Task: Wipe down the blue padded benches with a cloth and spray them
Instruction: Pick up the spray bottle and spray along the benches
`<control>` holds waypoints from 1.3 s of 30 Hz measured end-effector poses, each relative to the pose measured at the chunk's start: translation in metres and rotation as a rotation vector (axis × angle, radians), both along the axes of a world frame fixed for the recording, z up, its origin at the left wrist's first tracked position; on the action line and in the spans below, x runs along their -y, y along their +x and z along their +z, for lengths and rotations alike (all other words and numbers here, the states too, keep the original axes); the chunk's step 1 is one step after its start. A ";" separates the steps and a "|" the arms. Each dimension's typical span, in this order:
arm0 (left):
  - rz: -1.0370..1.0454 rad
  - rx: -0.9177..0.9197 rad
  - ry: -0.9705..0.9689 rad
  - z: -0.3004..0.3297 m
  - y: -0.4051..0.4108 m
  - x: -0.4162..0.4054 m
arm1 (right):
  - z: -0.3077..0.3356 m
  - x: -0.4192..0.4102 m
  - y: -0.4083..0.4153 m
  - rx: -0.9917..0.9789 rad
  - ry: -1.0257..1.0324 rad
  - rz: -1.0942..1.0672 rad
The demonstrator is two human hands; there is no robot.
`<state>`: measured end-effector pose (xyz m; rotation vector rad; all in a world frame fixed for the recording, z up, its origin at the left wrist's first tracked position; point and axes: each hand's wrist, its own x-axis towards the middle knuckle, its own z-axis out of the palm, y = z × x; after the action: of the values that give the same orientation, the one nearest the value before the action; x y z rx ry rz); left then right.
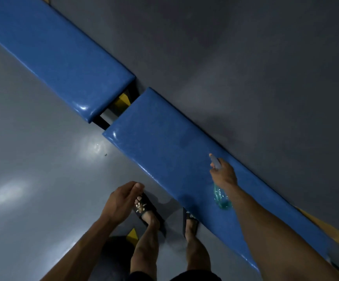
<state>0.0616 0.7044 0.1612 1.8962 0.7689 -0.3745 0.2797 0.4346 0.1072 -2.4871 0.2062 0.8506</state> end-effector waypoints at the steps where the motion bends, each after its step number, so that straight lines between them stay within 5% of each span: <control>1: -0.018 0.007 -0.002 -0.001 0.002 -0.009 | 0.002 -0.004 0.000 -0.004 -0.022 -0.017; 16: -0.031 0.018 -0.018 0.004 -0.006 -0.094 | -0.010 -0.138 -0.112 -0.161 0.098 0.230; 22: 0.007 0.005 0.025 0.008 -0.008 -0.113 | -0.011 -0.152 -0.072 -0.137 0.212 0.030; 31: 0.038 0.012 0.028 0.009 0.030 -0.134 | -0.002 -0.145 0.039 -0.028 0.086 -0.003; 39: 0.038 -0.010 0.015 0.008 0.062 -0.151 | -0.012 -0.176 0.013 -0.223 0.250 0.134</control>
<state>0.1236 0.8552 0.1695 1.8922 0.8154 -0.3564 0.2925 0.6104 0.0948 -2.1918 0.0061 1.1365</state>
